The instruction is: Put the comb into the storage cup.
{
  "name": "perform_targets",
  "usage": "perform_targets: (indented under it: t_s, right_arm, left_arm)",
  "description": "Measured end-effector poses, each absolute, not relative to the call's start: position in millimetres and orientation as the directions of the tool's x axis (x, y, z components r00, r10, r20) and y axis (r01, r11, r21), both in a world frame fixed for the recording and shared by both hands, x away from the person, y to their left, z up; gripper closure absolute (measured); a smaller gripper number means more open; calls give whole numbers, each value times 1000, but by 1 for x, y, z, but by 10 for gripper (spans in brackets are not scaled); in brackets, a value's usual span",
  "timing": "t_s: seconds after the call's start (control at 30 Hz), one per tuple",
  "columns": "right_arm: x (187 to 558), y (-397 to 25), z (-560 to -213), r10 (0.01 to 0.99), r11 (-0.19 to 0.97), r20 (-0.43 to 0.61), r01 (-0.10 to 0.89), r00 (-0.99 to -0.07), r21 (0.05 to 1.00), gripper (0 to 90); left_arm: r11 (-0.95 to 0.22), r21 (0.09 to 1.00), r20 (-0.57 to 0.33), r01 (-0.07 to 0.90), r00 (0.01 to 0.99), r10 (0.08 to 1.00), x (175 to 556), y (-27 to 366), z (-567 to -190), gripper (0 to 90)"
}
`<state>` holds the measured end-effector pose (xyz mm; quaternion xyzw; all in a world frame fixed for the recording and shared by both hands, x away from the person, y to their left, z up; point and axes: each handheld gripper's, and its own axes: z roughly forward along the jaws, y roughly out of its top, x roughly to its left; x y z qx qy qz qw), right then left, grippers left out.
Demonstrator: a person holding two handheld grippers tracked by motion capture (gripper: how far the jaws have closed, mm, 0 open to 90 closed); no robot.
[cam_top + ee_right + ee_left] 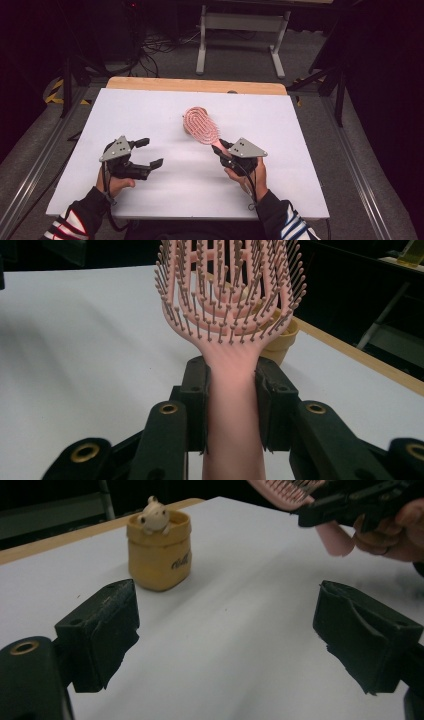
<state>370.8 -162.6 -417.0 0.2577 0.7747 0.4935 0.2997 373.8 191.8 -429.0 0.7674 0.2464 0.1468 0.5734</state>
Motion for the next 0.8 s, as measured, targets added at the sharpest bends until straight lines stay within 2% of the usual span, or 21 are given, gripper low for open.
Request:
perform_targets:
  t_s: [0.4,0.6,0.8]
  right_arm:
    - [364,-155,-420,686,394,-244,68,-686,916,698]
    - [359,-148,-421,677,405,-268,43,-685,913,698]
    - [357,-146,-421,679,405,-276,33,-680,914,698]
  left_arm:
    - [-143,958,-151,249,861,486,394,130,-412,150]
    - [-116,950,-211,290,870,446,401,107,-410,231]
    - [-59,950,-250,307,860,444,407,96,-407,311]
